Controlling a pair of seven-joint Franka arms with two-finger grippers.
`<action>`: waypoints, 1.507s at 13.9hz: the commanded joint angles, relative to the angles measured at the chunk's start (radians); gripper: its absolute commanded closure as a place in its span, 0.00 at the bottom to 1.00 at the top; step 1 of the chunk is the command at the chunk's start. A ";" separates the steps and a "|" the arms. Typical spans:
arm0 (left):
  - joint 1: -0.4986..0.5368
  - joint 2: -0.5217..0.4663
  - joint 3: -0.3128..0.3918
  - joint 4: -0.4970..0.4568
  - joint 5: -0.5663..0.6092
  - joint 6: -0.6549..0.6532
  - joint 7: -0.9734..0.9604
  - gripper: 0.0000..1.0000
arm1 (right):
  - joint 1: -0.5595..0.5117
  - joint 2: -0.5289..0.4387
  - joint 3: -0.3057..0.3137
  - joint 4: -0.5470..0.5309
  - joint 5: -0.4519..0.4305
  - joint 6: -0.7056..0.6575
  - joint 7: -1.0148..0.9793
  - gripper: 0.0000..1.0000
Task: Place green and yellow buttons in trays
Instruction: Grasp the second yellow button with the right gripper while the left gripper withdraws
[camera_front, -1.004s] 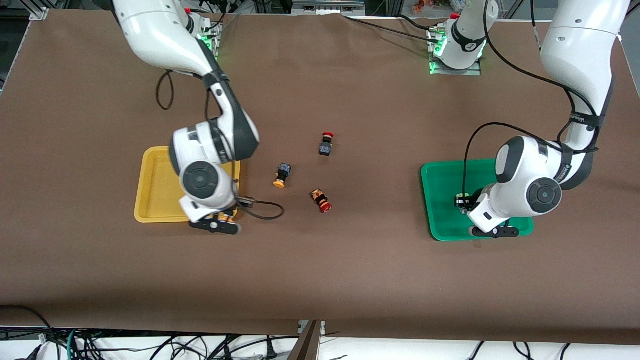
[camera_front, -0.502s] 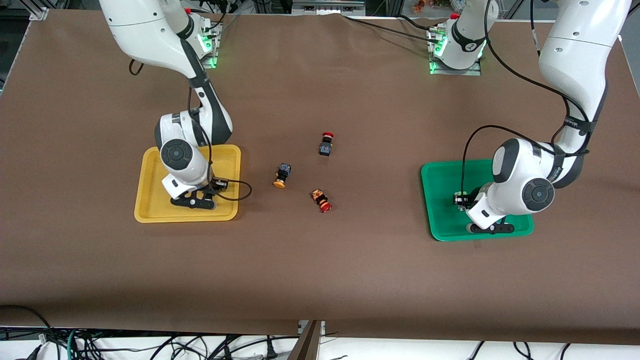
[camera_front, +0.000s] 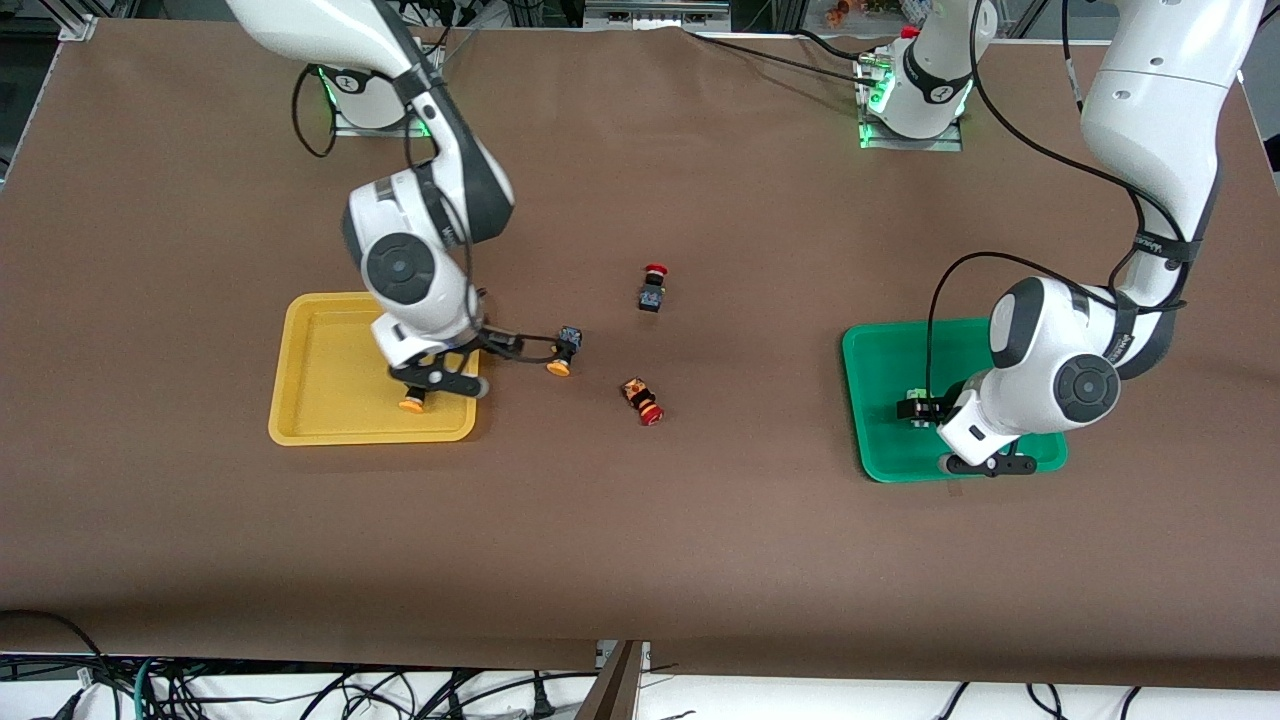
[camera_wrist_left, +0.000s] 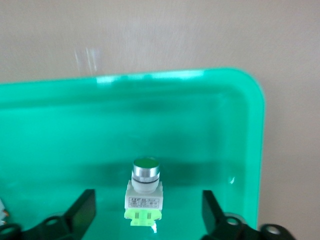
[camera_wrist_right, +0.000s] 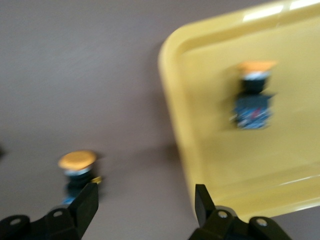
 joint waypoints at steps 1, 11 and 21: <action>0.002 -0.024 -0.012 0.135 0.022 -0.139 -0.001 0.00 | 0.018 0.086 0.048 0.003 0.030 0.115 0.104 0.11; 0.000 -0.067 -0.021 0.461 0.005 -0.479 -0.001 0.00 | 0.076 0.149 0.043 0.000 0.023 0.217 0.149 1.00; 0.000 -0.218 -0.012 0.384 -0.013 -0.487 0.000 0.00 | 0.075 -0.016 -0.288 -0.013 -0.102 -0.147 -0.412 1.00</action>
